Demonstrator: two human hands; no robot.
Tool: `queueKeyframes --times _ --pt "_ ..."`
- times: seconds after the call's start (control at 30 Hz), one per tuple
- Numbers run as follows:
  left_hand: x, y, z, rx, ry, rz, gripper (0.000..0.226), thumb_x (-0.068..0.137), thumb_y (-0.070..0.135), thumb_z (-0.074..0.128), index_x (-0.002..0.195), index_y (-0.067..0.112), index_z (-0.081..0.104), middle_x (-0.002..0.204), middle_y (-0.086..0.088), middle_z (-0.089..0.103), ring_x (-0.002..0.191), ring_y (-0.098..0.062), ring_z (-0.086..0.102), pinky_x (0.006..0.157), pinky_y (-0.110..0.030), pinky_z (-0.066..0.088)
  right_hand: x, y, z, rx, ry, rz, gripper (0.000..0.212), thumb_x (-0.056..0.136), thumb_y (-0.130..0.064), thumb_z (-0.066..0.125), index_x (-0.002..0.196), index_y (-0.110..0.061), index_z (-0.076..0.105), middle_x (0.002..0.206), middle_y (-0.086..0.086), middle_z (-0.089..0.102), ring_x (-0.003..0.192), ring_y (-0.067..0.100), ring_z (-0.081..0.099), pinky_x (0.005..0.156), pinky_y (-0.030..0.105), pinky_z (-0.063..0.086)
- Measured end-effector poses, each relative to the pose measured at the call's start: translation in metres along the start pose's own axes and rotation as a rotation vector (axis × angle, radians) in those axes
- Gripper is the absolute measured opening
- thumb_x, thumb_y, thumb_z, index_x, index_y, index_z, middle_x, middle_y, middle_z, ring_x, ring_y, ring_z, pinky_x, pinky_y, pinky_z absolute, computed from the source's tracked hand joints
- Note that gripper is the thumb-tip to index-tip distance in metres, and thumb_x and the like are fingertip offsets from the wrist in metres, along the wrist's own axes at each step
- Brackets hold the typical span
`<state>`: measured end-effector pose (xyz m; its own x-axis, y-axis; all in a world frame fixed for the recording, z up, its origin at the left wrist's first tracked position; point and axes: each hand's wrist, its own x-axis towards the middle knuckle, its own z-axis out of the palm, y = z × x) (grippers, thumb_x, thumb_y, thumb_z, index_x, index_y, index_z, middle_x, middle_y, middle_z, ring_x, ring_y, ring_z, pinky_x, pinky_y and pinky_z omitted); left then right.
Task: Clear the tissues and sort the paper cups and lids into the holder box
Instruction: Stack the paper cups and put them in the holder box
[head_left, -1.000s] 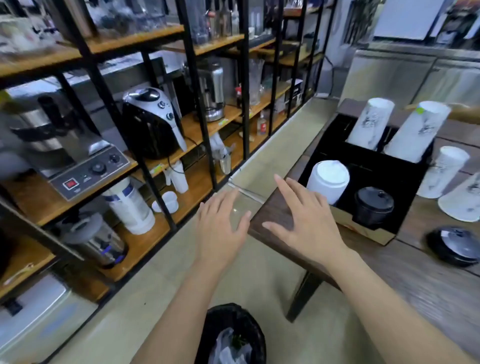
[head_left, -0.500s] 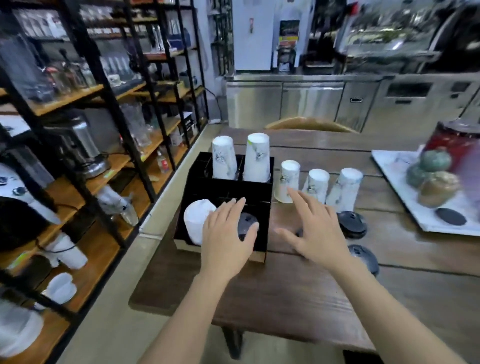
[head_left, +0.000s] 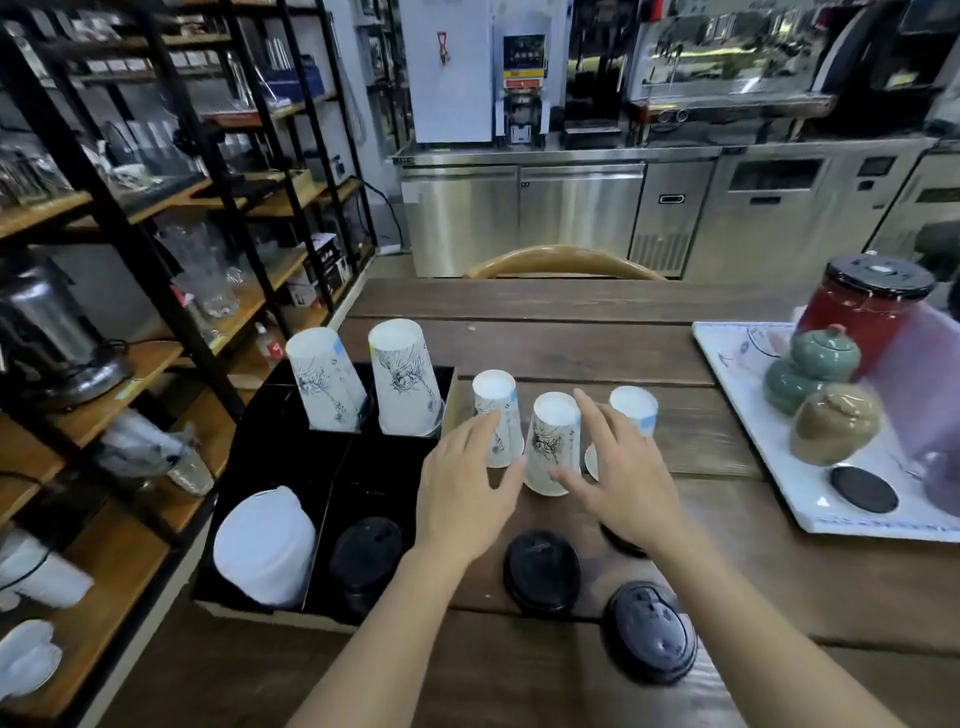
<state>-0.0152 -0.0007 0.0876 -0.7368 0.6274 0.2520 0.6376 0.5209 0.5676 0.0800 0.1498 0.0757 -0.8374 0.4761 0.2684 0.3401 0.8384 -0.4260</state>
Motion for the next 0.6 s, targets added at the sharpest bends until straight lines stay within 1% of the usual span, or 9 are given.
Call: queueKeyframes --times 0.1,0.2,0.27,0.37,0.4,0.5,0.57,0.6 --pt "0.018 0.003 0.010 -0.016 -0.077 0.016 0.056 0.089 0.037 0.054 0.140 0.025 0.037 0.141 0.006 0.046 0.128 -0.016 0.042 0.106 -0.030 0.032 0.016 0.011 0.013 0.051 -0.032 0.024 0.085 0.081 -0.046 0.061 0.148 -0.026 0.013 0.141 0.003 0.040 0.128 0.022 0.040 0.101 0.041 0.040" --pt "0.040 0.002 0.024 0.021 -0.173 0.033 0.057 0.090 0.036 0.051 0.142 0.029 0.032 0.144 0.007 0.042 0.130 -0.018 0.039 0.105 -0.033 0.034 0.029 0.020 0.022 0.074 -0.064 0.062 0.086 0.083 -0.043 0.062 0.149 -0.026 0.010 0.145 0.004 0.035 0.131 0.021 0.037 0.100 0.037 0.040" --pt "0.053 0.000 0.034 0.030 -0.235 0.016 0.058 0.091 0.036 0.049 0.145 0.031 0.027 0.147 0.007 0.038 0.133 -0.018 0.036 0.106 -0.036 0.035 0.035 0.025 0.028 0.099 -0.104 0.117 0.087 0.083 -0.043 0.062 0.149 -0.027 0.008 0.148 0.007 0.031 0.135 0.022 0.032 0.103 0.037 0.036" --pt "0.068 -0.001 0.046 0.015 -0.312 -0.013 0.060 0.092 0.034 0.048 0.147 0.033 0.022 0.149 0.003 0.035 0.137 -0.018 0.032 0.107 -0.038 0.034 0.041 0.031 0.039 0.140 -0.175 0.182 0.086 0.084 -0.042 0.061 0.149 -0.029 0.006 0.154 0.009 0.022 0.144 0.022 0.016 0.110 0.040 0.028" --pt "0.073 -0.001 0.049 0.004 -0.336 -0.022 0.060 0.093 0.034 0.048 0.147 0.033 0.022 0.150 0.003 0.034 0.137 -0.019 0.030 0.107 -0.039 0.035 0.043 0.033 0.040 0.138 -0.190 0.190 0.085 0.084 -0.041 0.061 0.149 -0.028 0.008 0.154 0.009 0.022 0.144 0.022 0.016 0.111 0.040 0.027" --pt "0.081 -0.008 0.061 -0.009 -0.403 -0.039 0.057 0.092 0.034 0.049 0.145 0.028 0.028 0.148 0.001 0.034 0.136 -0.021 0.031 0.109 -0.039 0.032 0.050 0.039 0.047 0.150 -0.213 0.200 0.074 0.084 -0.037 0.063 0.144 -0.019 0.025 0.145 0.009 0.033 0.134 0.025 0.031 0.107 0.037 0.031" --pt "0.083 -0.013 0.068 -0.084 -0.420 -0.065 0.050 0.091 0.031 0.052 0.138 0.021 0.038 0.145 0.000 0.037 0.135 -0.019 0.032 0.110 -0.034 0.027 0.051 0.040 0.054 0.205 -0.190 0.216 0.067 0.082 -0.032 0.066 0.138 -0.016 0.033 0.138 0.009 0.040 0.127 0.026 0.038 0.104 0.038 0.035" --pt "0.083 -0.015 0.070 -0.138 -0.411 -0.079 0.045 0.090 0.028 0.054 0.133 0.019 0.043 0.140 0.000 0.041 0.132 -0.018 0.034 0.108 -0.032 0.028 0.051 0.040 0.058 0.231 -0.165 0.224 0.064 0.080 -0.030 0.067 0.134 -0.015 0.036 0.135 0.009 0.042 0.124 0.026 0.041 0.102 0.039 0.038"
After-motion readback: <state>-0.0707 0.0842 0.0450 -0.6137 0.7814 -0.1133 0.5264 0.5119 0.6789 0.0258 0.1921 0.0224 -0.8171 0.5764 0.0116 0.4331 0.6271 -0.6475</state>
